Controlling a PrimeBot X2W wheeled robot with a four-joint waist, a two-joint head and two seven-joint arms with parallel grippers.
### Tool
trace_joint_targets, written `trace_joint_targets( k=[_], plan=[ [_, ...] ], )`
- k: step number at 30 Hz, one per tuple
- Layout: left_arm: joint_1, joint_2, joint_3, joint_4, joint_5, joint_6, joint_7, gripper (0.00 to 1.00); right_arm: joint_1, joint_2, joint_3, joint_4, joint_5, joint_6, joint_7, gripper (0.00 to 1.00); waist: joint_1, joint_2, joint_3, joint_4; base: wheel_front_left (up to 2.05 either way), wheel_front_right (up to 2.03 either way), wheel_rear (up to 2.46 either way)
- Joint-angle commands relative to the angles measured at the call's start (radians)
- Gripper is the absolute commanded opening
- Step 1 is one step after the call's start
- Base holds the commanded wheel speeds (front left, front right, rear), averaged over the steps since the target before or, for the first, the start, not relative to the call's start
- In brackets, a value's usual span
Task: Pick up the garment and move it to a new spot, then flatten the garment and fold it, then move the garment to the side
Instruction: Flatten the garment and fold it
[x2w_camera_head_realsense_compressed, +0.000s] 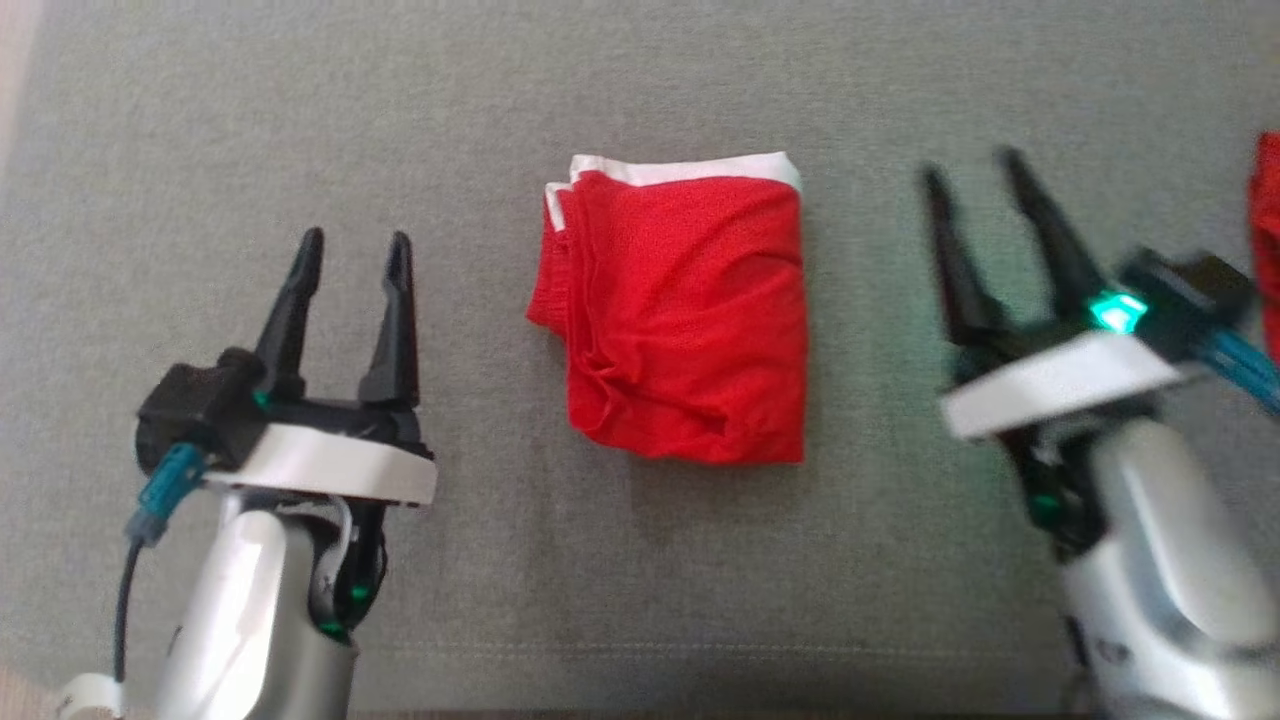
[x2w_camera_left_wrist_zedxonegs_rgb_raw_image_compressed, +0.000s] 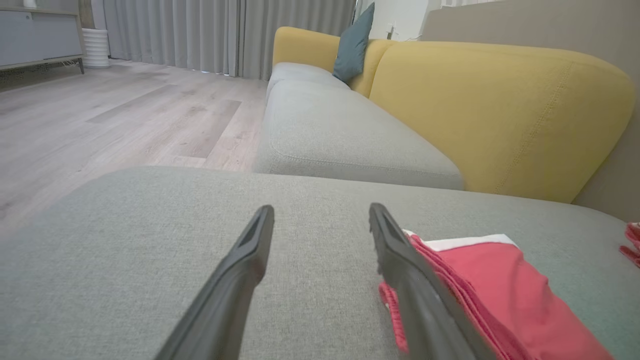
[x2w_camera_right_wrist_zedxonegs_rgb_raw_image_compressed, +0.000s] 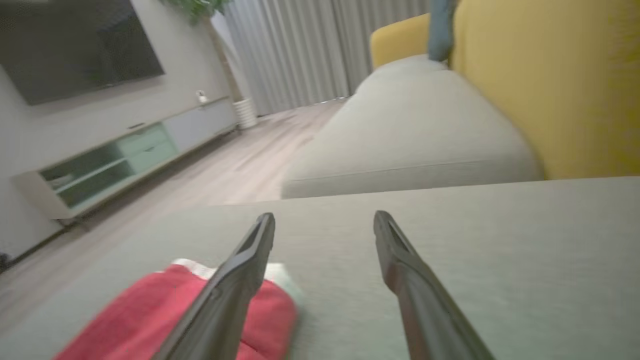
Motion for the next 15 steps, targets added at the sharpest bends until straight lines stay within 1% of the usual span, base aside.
trace_joint_targets(
  k=[1,4,7,11,15],
  plan=[
    [0.001,0.028,0.043,-0.038,0.010,0.005,-0.005,1.00,0.060,-0.004,-0.039,-0.052,-0.033,-0.001,0.005,1.00,0.0000,0.0000,-0.012,-0.016,0.00,0.00,0.00],
    [0.014,0.039,0.053,-0.043,0.010,0.008,-0.005,1.00,0.140,-0.011,-0.146,-0.104,-0.087,-0.001,0.030,1.00,0.0000,0.0000,-0.028,-0.034,0.00,0.00,0.00],
    [0.029,0.049,0.058,-0.047,0.011,0.011,-0.005,1.00,0.210,0.000,-0.206,-0.168,-0.124,-0.001,0.058,1.00,0.0000,0.0000,-0.045,-0.048,0.00,0.00,0.00],
    [0.061,0.058,0.060,-0.050,0.009,0.017,-0.001,1.00,0.266,0.018,-0.220,-0.226,-0.149,-0.001,0.090,1.00,0.0000,0.0000,-0.079,-0.065,0.00,0.00,0.00],
    [0.102,0.062,0.060,-0.055,0.007,0.027,0.009,1.00,0.303,0.029,-0.216,-0.253,-0.156,-0.001,0.111,1.00,0.0000,0.0000,-0.125,-0.072,0.00,0.00,0.00]
  ],
)
